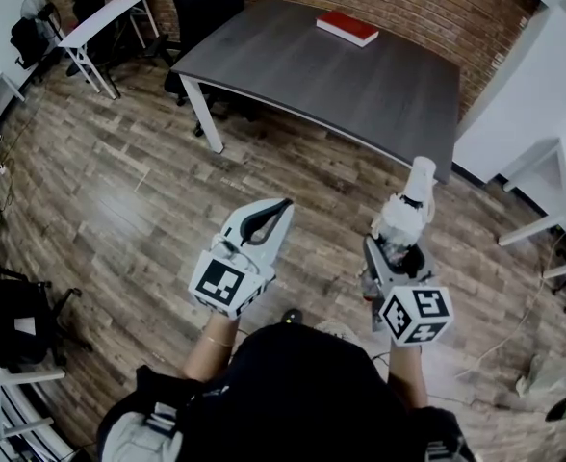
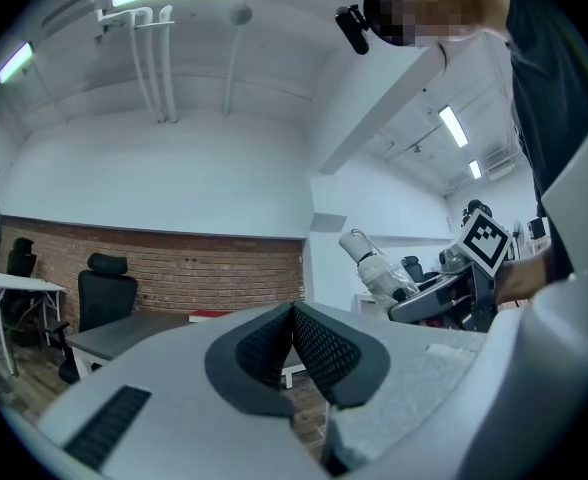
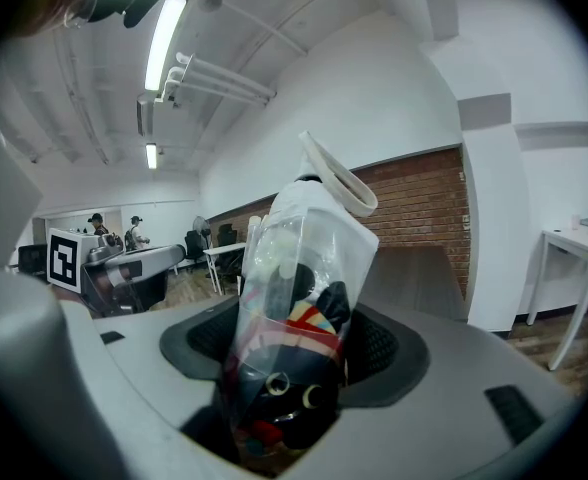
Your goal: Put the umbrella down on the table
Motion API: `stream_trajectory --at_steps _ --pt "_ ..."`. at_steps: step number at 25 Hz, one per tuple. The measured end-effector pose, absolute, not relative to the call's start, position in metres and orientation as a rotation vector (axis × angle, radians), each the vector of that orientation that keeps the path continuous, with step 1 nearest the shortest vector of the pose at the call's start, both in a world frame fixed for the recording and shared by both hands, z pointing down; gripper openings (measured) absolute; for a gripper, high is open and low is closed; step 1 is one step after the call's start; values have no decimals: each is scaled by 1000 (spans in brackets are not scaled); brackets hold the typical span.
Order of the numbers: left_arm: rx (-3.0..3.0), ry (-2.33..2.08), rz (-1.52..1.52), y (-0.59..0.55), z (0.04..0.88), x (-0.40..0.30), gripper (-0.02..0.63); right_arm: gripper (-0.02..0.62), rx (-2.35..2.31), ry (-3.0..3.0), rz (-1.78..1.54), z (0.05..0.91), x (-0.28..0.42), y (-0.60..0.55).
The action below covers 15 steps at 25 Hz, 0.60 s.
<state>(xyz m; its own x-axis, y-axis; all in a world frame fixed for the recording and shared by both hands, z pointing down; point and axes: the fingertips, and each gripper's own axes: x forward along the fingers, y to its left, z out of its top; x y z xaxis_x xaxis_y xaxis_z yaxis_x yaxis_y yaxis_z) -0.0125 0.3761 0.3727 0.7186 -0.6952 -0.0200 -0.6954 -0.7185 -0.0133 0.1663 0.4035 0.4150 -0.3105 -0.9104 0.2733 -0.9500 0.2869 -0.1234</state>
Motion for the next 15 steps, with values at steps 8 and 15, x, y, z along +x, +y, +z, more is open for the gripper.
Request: stream_trajectory --at_steps 8,15 --pt "-2875 1236 26 373 378 -35 3 291 1709 -2433 389 407 150 397" --pt "-2850 1325 16 359 385 -53 2 291 1666 -2471 385 405 139 376"
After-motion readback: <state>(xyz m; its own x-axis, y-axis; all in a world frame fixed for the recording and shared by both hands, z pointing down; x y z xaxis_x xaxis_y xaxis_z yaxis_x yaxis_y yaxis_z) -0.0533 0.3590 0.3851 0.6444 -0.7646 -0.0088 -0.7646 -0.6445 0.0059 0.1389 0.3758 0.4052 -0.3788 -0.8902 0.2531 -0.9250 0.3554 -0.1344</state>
